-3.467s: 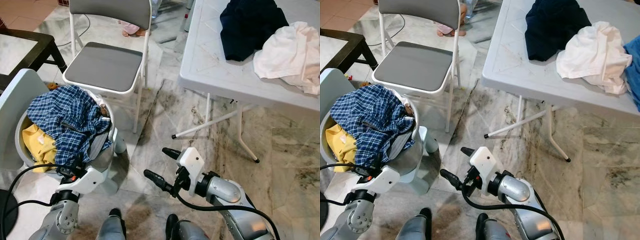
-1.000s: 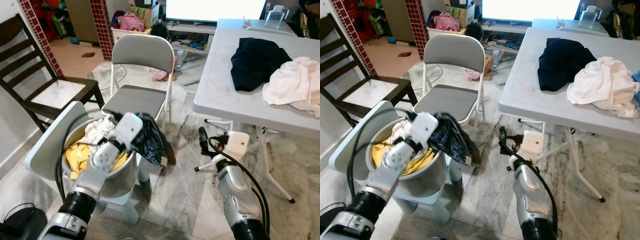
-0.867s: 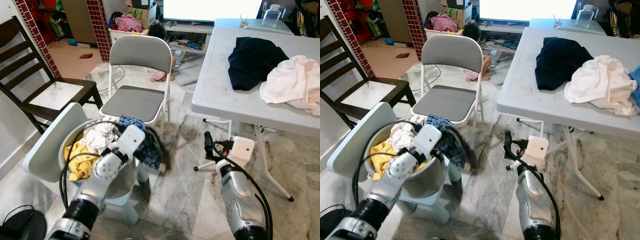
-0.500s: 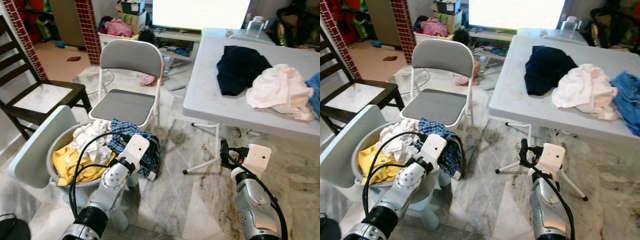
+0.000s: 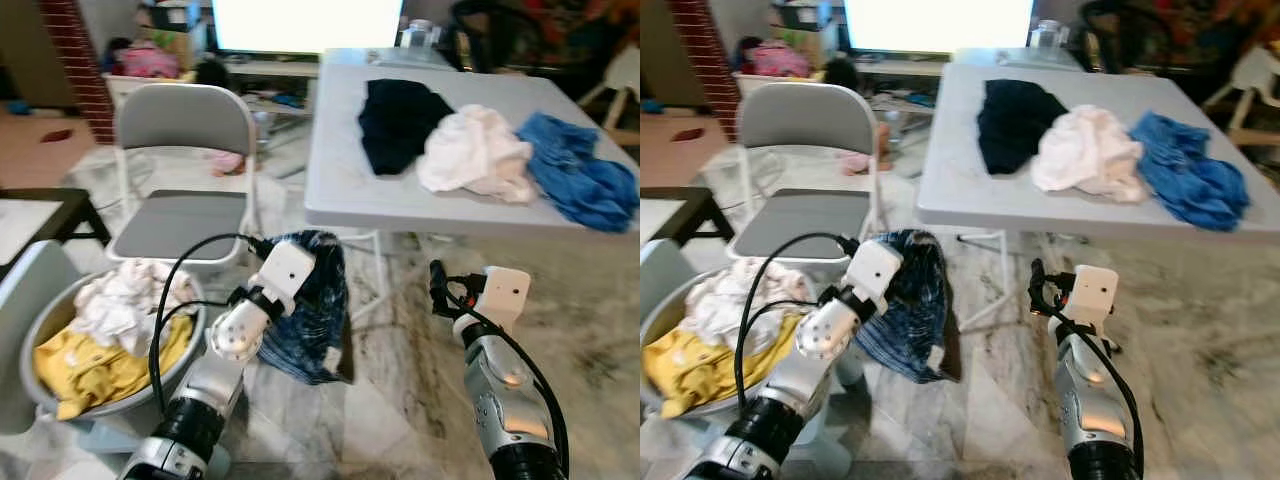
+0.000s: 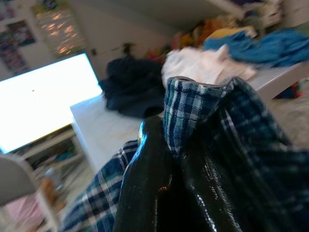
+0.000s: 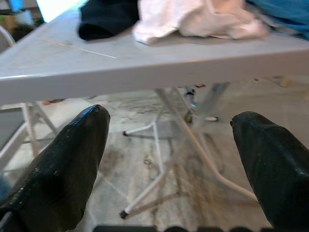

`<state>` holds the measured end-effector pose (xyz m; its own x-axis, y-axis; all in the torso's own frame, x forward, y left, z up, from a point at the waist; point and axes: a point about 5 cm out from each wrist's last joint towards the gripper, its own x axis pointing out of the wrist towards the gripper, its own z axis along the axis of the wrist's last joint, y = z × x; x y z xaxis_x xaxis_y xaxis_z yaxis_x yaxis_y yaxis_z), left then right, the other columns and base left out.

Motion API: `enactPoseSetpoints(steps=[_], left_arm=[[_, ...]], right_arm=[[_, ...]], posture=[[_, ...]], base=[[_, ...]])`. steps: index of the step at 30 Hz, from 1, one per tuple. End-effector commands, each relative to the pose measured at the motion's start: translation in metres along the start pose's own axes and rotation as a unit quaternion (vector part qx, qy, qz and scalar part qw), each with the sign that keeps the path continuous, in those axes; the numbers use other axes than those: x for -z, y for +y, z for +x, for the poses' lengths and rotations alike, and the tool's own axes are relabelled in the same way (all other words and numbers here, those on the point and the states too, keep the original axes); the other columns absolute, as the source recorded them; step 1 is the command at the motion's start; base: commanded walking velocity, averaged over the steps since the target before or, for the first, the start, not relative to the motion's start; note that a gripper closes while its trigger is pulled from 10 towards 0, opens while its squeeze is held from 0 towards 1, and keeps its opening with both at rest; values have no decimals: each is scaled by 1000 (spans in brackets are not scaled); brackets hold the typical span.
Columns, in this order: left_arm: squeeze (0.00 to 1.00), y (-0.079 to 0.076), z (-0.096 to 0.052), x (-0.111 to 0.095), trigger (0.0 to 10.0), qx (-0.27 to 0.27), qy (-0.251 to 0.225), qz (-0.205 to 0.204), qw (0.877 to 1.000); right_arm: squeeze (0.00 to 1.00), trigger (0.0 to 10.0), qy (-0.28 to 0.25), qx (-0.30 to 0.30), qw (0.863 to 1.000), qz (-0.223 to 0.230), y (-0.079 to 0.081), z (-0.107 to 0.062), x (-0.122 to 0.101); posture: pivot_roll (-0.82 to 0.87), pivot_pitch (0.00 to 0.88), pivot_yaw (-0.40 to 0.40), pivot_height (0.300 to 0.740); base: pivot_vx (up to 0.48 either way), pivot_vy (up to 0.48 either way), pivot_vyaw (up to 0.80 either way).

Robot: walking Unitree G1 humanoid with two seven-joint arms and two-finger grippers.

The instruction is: Hang hanger

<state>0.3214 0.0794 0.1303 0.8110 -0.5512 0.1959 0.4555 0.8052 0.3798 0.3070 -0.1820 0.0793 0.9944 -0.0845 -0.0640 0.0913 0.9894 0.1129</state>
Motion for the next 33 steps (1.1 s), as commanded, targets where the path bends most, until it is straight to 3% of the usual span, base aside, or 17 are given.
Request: enactPoseSetpoints(steps=[1, 9, 17, 33], left_arm=[[0, 0, 0, -1, 10000, 11, 1, 8, 1000], [0, 7, -11, 19, 10000, -12, 49, -5, 999], [0, 24, -23, 36, 10000, -83, 90, -76, 989], [0, 2, -17, 32, 10000, -25, 81, -93, 992]], right_arm=[[0, 10000, 0, -10, 1000, -3, 4, 4, -3], [0, 10000, -7, -8, 1000, -6, 0, 3, -8], [0, 10000, -7, 1, 1000, -1, -3, -3, -9], [0, 10000, -4, -8, 1000, -8, 3, -6, -11]], posture=[[30, 70, -51, 740], [22, 85, -66, 740], [15, 104, -71, 740], [0, 120, -72, 740]], base=[[0, 0, -800], [0, 0, -800], [0, 0, -200], [15, 0, -800]])
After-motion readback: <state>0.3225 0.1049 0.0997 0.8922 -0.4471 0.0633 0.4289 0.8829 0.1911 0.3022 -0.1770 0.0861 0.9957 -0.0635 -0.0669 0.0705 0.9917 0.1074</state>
